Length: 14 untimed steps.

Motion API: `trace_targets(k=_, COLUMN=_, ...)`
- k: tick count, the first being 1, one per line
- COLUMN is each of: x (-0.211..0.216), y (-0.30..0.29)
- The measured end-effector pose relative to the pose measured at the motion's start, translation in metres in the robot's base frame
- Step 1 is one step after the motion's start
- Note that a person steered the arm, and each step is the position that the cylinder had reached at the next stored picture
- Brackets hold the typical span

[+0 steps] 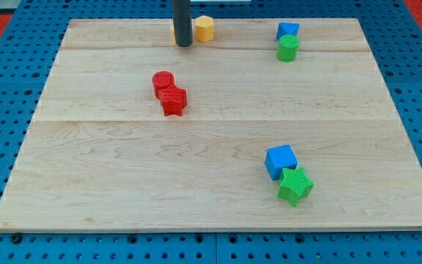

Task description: Move the green blocks towards the right center

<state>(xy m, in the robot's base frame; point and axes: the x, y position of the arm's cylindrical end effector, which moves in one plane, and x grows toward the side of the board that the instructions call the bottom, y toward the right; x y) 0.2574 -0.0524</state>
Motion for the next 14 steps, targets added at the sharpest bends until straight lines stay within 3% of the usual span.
trace_targets(k=2, x=0.041, y=0.006)
trace_targets(k=5, x=0.061, y=0.006)
trace_targets(k=6, x=0.106, y=0.006)
trace_targets(k=8, x=0.135, y=0.057)
trace_targets(k=9, x=0.132, y=0.109)
trace_targets(k=10, x=0.100, y=0.194)
trace_targets(k=11, x=0.052, y=0.234)
trace_targets(k=12, x=-0.005, y=0.253)
trace_targets(k=13, x=-0.039, y=0.235)
trace_targets(k=14, x=-0.039, y=0.190)
